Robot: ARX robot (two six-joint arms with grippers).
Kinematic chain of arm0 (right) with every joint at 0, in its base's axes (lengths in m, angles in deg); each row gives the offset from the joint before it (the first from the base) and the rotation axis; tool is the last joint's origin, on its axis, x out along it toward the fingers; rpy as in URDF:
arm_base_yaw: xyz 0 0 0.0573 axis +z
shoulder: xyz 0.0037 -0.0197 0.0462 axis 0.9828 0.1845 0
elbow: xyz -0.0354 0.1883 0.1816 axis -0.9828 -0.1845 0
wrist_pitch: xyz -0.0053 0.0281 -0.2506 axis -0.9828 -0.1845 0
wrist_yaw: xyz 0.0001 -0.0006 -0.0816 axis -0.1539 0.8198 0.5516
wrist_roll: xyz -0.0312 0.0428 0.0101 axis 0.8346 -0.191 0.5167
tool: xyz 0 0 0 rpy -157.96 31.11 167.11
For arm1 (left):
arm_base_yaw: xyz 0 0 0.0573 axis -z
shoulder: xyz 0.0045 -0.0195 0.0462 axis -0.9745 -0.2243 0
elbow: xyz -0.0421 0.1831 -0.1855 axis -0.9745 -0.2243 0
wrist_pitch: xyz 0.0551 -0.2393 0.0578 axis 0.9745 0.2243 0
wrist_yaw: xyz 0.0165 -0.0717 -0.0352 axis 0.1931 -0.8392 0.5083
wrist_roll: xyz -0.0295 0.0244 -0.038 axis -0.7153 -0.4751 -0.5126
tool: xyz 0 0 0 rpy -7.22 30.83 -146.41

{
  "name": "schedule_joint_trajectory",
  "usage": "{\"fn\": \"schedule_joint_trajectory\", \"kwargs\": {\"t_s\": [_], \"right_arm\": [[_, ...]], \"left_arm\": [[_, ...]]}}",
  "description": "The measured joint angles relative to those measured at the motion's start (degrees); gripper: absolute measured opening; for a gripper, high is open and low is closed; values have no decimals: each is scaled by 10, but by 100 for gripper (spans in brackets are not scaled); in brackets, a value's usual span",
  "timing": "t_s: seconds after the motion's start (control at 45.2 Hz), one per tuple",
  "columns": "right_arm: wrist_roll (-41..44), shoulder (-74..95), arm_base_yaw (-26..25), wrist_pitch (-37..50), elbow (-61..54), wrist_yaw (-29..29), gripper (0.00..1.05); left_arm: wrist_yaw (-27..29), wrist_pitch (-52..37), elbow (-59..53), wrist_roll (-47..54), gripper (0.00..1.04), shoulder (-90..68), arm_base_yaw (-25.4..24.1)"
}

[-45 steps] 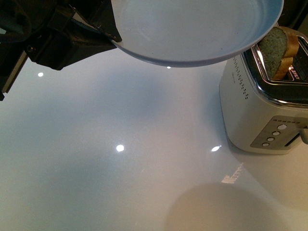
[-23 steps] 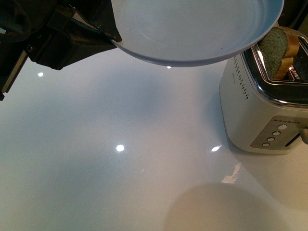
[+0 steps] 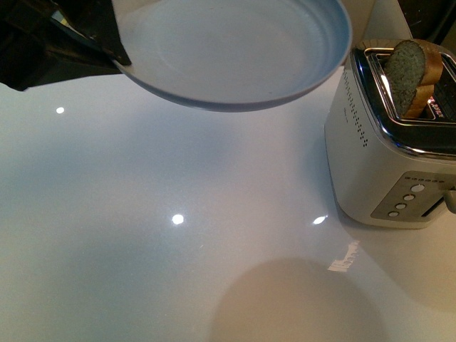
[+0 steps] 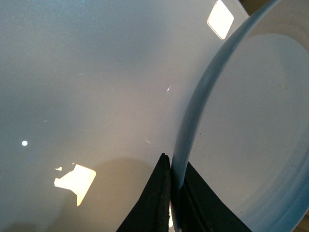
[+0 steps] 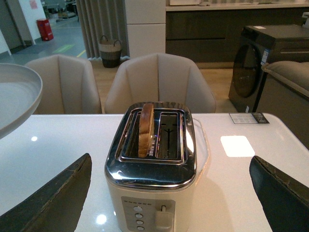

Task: Left arm holds plate, right arm toasts bread

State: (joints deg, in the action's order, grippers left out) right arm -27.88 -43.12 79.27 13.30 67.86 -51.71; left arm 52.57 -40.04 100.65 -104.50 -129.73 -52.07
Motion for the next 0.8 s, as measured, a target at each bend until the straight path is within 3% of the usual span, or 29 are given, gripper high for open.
{"fn": "schedule_joint_trajectory", "kwargs": {"t_s": [0.177,0.486,0.796], "right_arm": [[0,0,0,0,0,0,96],[0,0,0,0,0,0,96],[0,0,0,0,0,0,96]], "left_arm": [[-16,-3,1,55,3,-1,-68],[-63,-110,-6,152,3,-114,-242],[-99,-223,-14,182,3,-264,-299]]}}
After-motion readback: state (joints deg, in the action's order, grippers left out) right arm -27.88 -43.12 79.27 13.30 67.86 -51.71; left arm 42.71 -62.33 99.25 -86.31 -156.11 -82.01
